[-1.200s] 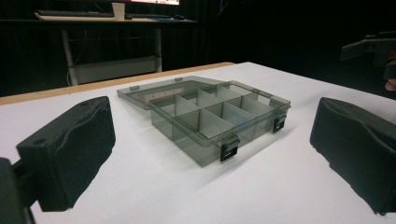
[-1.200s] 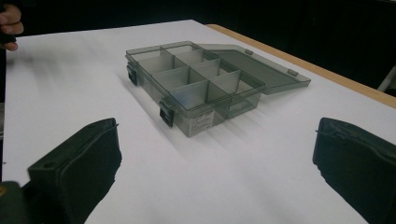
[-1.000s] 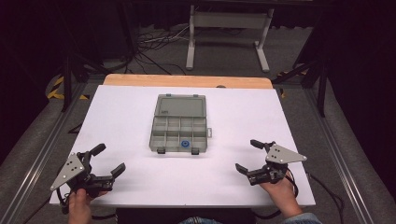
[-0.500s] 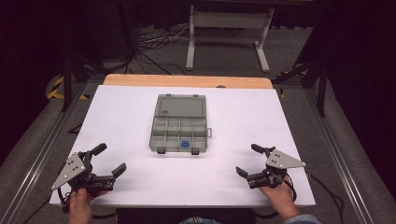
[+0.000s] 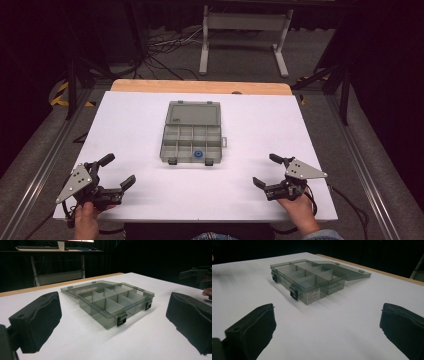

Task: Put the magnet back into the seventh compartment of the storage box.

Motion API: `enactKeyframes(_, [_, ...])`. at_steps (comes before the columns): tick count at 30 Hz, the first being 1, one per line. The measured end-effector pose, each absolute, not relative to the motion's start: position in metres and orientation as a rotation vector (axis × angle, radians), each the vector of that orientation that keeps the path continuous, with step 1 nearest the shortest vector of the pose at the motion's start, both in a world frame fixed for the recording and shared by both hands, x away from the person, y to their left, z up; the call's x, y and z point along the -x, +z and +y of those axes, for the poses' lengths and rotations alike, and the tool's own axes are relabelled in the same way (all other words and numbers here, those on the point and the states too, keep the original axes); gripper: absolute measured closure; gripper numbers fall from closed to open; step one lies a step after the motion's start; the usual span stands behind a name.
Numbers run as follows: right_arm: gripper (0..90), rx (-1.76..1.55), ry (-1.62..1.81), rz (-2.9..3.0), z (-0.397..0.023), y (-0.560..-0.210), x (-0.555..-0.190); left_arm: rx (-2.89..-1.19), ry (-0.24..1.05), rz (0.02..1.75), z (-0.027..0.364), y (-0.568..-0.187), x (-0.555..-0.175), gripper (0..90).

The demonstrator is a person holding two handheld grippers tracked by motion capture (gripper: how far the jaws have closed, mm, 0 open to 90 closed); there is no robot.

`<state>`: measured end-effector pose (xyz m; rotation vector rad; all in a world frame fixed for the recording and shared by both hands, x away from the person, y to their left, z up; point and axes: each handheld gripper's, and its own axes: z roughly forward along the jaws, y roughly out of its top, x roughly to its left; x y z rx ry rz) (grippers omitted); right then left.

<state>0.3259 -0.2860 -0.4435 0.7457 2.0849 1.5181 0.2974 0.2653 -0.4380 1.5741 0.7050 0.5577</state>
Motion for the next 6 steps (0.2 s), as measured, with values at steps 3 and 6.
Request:
enactKeyframes(3, [0.6,-0.748,1.523,2.077,-0.2858,-0.4431,-0.3259,-1.575,0.556,0.705,0.2653,-0.4382,-0.2976,0.8])
enactKeyframes(6, [0.6,-0.745,1.526,2.075,-0.2851,-0.443,-0.326,-1.575,0.553,0.705,0.2651,-0.4384,-0.2976,0.8])
